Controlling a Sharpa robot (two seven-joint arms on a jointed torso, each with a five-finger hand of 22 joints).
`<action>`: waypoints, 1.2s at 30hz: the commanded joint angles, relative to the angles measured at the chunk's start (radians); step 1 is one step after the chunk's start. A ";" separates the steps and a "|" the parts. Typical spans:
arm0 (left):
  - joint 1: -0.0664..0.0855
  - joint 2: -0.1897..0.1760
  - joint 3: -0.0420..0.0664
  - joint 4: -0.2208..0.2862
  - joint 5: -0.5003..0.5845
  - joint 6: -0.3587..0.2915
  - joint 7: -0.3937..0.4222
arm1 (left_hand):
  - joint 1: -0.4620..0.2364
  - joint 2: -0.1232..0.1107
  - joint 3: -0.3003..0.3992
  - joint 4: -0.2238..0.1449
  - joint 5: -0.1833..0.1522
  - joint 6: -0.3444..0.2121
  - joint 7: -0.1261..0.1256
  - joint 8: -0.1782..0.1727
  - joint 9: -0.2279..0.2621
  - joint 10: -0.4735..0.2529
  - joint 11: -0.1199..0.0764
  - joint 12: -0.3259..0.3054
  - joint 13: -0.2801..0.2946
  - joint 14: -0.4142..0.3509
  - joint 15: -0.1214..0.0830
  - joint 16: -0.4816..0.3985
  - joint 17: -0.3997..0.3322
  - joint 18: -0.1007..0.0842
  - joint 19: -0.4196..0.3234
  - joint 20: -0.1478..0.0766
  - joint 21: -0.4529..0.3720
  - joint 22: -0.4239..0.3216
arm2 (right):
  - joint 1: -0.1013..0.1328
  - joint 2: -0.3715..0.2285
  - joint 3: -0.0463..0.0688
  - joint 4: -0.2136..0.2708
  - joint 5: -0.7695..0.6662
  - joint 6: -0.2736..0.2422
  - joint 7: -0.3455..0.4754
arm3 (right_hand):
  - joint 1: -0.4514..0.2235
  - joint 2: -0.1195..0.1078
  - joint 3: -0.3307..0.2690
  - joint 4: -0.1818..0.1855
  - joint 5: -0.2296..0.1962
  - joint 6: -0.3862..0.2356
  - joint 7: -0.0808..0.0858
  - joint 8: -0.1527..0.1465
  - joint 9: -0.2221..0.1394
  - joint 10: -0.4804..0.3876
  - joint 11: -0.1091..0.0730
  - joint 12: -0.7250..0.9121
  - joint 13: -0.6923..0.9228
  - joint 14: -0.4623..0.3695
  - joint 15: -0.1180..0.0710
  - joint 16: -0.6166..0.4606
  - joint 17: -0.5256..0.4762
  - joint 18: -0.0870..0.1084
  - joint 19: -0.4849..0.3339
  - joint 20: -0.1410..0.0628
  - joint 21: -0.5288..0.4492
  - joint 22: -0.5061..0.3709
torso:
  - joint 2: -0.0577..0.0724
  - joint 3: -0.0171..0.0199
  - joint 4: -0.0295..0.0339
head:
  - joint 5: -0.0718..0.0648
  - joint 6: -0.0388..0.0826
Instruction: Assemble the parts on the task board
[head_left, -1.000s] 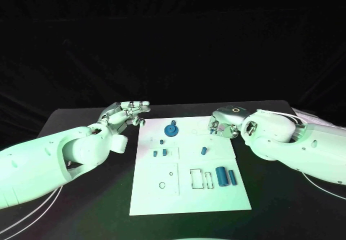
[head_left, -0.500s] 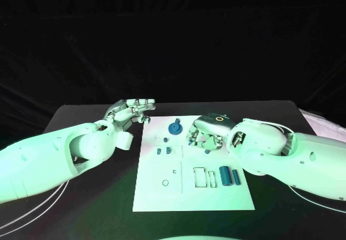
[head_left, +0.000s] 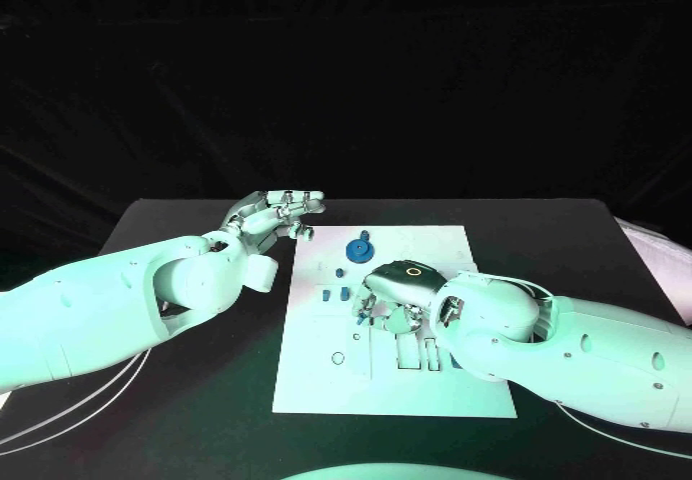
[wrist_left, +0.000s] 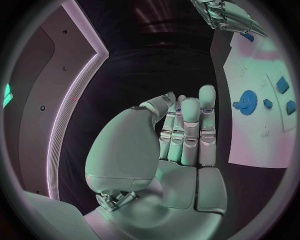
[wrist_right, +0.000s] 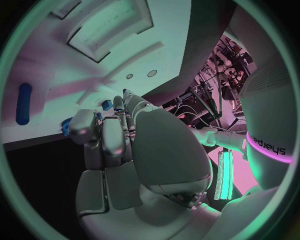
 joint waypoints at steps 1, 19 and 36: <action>0.000 0.001 0.001 0.005 0.004 0.010 0.003 | 0.005 0.003 -0.005 -0.001 0.007 -0.003 0.000 0.004 -0.001 -0.007 0.000 0.007 0.001 0.000 -0.004 0.004 -0.001 0.014 0.003 -0.001 0.000 -0.001 | -0.008 0.011 -0.001 -0.008 -0.022 0.037 0.017 | -0.012 0.001 0.008 0.000 0.000 0.004 0.006 0.005 0.001 0.002 0.005 -0.006 0.001 0.030 0.000 0.004 0.001 -0.001 0.006 0.003 0.002 -0.002 | 0.000 -0.0001 -0.0010 | 0.004 -0.002; 0.000 -0.001 0.001 0.004 0.004 0.014 -0.004 | 0.005 0.003 -0.007 -0.002 0.007 -0.005 0.001 0.004 -0.001 -0.009 0.000 0.007 0.001 0.000 -0.004 0.004 -0.004 0.014 0.004 -0.001 -0.001 -0.002 | -0.018 0.026 -0.004 -0.021 -0.037 0.069 0.008 | -0.029 -0.002 0.012 0.000 -0.011 0.004 0.006 0.004 0.001 0.004 0.006 -0.011 0.001 0.029 0.002 0.005 0.002 -0.001 0.006 0.005 0.003 -0.001 | -0.002 0.0016 -0.0010 | 0.011 -0.011; 0.000 -0.001 0.001 0.003 0.004 0.017 -0.008 | 0.005 0.003 -0.007 -0.002 0.007 -0.005 0.001 0.004 -0.001 -0.009 0.000 0.007 0.001 0.000 -0.004 0.004 -0.004 0.014 0.004 -0.001 -0.001 -0.002 | -0.018 0.037 -0.006 -0.034 -0.054 0.097 -0.001 | -0.032 -0.004 0.013 0.000 -0.014 0.004 0.006 0.004 0.002 0.005 0.006 -0.012 0.001 0.029 0.002 0.006 0.003 -0.001 0.006 0.006 0.004 0.000 | -0.001 0.0005 -0.0007 | 0.012 -0.013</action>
